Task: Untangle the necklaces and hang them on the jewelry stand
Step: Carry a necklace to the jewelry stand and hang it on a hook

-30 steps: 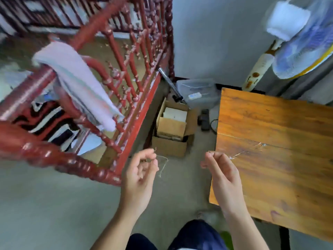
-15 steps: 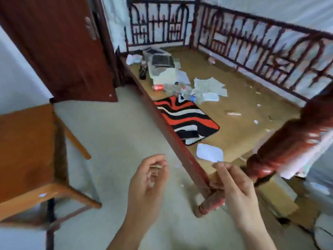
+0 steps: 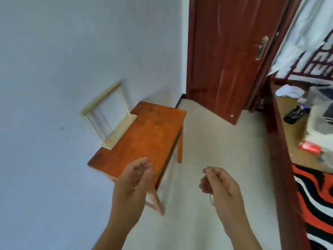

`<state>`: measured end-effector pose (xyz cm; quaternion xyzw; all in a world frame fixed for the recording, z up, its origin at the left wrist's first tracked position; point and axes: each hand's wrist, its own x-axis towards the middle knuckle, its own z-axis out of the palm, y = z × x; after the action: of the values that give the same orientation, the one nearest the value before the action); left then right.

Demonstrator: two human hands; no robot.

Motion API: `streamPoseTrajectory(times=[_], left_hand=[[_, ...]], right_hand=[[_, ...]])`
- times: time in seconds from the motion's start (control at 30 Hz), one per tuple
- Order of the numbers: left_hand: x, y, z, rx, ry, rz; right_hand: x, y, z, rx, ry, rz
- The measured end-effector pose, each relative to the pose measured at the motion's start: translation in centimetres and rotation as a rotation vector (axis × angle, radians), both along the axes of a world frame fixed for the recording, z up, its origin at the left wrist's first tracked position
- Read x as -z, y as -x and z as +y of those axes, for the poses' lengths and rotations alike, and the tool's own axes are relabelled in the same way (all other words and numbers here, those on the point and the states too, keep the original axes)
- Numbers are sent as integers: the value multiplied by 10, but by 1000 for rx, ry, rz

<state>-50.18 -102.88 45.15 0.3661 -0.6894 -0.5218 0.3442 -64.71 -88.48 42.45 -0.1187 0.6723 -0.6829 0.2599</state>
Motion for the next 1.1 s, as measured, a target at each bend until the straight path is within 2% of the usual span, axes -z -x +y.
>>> streamPoseTrajectory(times=[0.17, 0.37, 0.53, 0.73, 0.83, 0.97, 1.1], left_hand=[[-9, 1, -80, -241, 78, -21], [15, 0, -192, -365, -35, 30], [25, 14, -281, -292, -161, -20], [33, 46, -358, -82, -113, -98], [44, 69, -382, -8, -105, -146], [56, 105, -399, 45, -213, -169], [71, 140, -403, 37, -180, -169]], right_hand=[[-21, 37, -121, -293, -43, 61], [-17, 52, -261, -459, -118, 138], [-16, 57, -354, -513, -175, 164], [-27, 82, -425, -691, -240, 241], [-29, 103, -449, -773, -243, 252], [-31, 137, -479, -896, -223, 238], [-27, 175, -506, -1076, -182, 192]])
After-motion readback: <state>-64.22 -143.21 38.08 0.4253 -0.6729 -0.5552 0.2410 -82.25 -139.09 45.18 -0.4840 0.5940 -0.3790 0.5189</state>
